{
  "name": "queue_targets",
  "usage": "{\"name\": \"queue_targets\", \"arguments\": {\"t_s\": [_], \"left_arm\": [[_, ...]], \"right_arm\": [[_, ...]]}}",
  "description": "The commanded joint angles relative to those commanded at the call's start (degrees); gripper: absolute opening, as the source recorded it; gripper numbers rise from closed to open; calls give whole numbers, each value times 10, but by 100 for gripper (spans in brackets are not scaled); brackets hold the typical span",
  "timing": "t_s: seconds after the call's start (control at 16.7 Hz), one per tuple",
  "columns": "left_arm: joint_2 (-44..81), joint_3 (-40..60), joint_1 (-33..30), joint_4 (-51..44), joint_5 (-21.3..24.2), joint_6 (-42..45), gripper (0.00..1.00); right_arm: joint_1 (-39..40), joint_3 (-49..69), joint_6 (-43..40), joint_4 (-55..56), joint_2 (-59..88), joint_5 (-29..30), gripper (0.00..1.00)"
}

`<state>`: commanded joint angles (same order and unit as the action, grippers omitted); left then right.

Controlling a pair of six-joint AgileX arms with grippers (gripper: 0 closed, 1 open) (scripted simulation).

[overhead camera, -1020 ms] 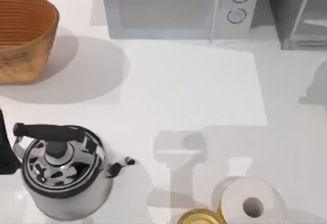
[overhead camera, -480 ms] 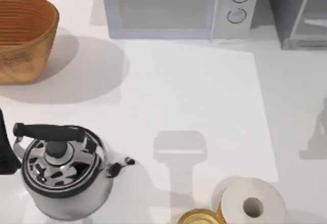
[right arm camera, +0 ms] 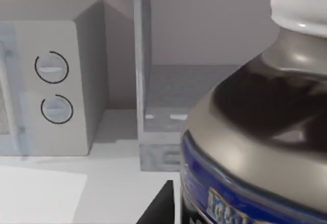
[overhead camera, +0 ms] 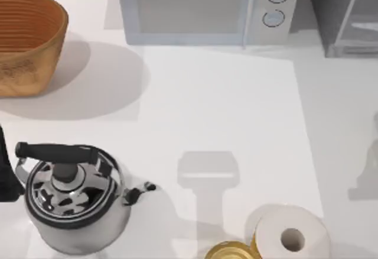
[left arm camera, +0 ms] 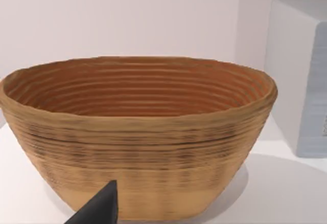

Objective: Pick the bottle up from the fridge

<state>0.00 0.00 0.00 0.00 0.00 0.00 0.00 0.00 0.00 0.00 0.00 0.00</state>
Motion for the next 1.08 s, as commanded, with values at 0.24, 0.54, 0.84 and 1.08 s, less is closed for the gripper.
{"name": "queue_targets", "arguments": {"t_s": [0.24, 0.54, 0.84, 1.08], "left_arm": [[0, 0, 0, 0, 0, 0, 100], [0, 0, 0, 0, 0, 0, 100], [0, 0, 0, 0, 0, 0, 100], [0, 0, 0, 0, 0, 0, 100]], "right_arm": [[-1, 1, 1, 1, 3, 0, 0], [85, 0, 2, 56, 61, 87, 0], [272, -1, 5, 175, 181, 277, 0], [438, -2, 8, 280, 289, 444, 0]]}}
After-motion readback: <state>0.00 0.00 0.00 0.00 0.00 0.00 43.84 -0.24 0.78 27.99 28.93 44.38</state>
